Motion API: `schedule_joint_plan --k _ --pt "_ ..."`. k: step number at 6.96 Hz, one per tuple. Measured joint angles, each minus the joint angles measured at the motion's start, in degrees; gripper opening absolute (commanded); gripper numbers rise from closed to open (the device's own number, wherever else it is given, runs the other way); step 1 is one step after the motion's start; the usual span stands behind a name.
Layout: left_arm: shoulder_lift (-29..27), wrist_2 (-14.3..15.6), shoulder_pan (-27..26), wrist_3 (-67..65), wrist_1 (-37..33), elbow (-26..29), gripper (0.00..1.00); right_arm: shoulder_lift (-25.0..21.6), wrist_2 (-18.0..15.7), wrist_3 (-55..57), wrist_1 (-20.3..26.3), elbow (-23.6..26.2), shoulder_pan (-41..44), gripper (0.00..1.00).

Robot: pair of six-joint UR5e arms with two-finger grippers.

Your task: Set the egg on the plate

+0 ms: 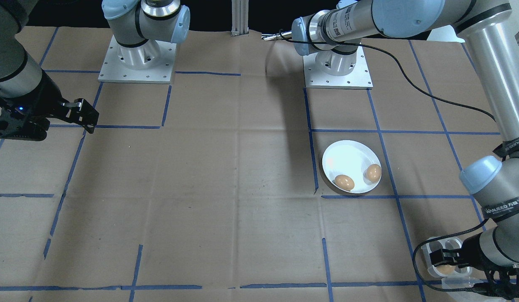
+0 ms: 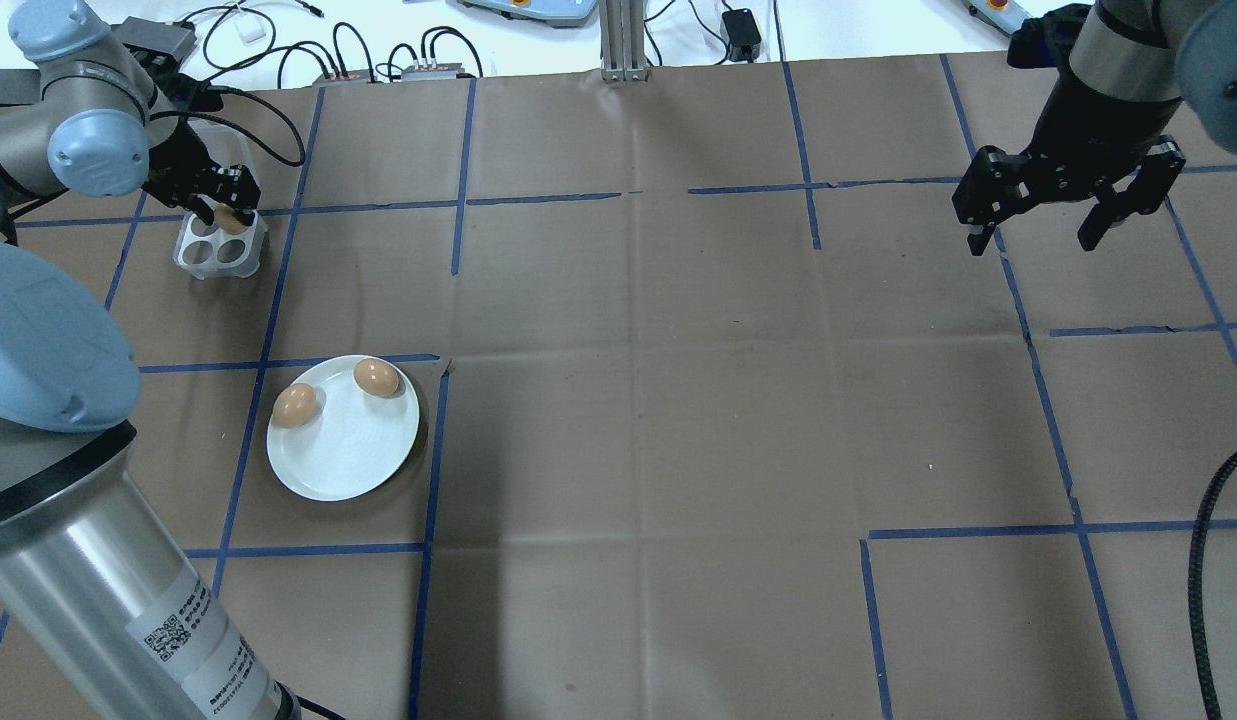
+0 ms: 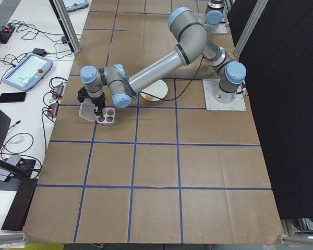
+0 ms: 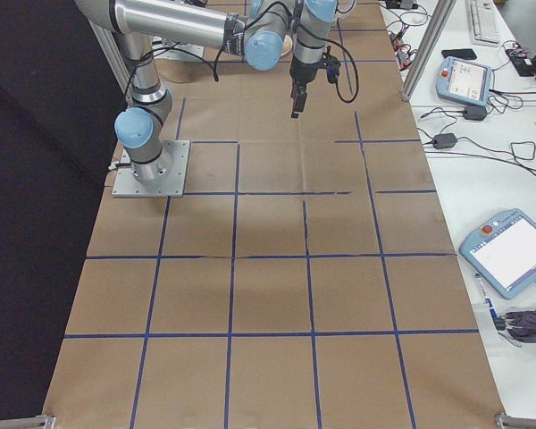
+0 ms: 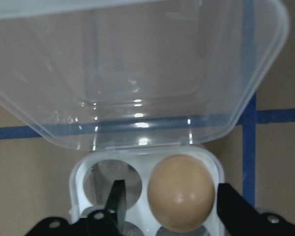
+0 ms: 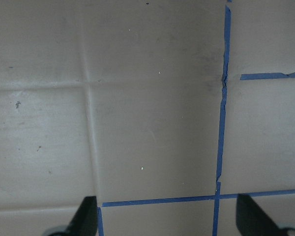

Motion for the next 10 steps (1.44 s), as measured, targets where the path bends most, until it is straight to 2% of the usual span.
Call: schedule_joint_plan --k 1,3,6,10 --pt "0.12 0.01 -0.02 -0.12 -0.12 0.03 0.2 0.0 0.0 0.0 0.0 0.0 0.0 1.0" --pt "0.27 0.03 -0.04 -0.29 -0.46 0.2 0.02 0.0 0.0 0.0 0.01 0.0 0.0 1.0" --pt "3.06 0.19 0.01 -0.41 -2.89 0.77 0.0 0.0 0.0 0.0 -0.05 0.0 0.0 1.0" --pt "16.95 0.4 -0.31 -3.12 -18.55 -0.81 0.0 0.0 0.0 0.0 -0.02 0.0 0.0 1.0"
